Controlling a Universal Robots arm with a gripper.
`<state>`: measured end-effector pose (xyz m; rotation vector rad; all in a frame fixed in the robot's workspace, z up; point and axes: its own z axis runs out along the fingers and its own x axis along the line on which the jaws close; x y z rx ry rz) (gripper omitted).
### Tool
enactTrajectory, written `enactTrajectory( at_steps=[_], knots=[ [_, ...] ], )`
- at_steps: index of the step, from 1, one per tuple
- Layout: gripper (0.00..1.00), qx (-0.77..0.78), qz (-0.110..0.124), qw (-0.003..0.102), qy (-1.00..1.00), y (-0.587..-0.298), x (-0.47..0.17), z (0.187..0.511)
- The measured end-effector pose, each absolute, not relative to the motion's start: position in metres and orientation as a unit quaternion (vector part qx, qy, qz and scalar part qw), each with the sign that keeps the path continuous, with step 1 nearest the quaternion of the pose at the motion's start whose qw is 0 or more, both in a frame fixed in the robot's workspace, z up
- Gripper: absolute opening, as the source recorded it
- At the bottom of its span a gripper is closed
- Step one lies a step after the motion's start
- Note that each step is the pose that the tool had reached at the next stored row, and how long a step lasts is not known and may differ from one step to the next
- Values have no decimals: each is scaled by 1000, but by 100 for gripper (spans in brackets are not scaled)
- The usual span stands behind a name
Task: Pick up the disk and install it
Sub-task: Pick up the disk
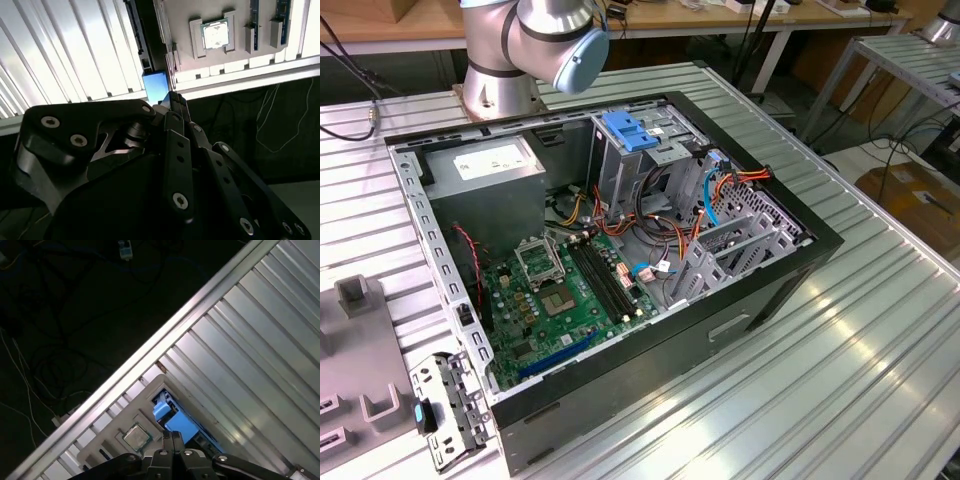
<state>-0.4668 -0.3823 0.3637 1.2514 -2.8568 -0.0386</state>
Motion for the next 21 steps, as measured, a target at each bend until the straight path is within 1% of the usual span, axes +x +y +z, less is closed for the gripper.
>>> enactTrajectory(
  at_steps=[11, 17, 21],
  knots=[
    [11, 516, -11, 13, -857, -382, -467, 364],
    [11, 545, -10, 13, -838, -382, -467, 363],
    [11, 556, -2, 1, -831, -381, -467, 362]
  ],
)
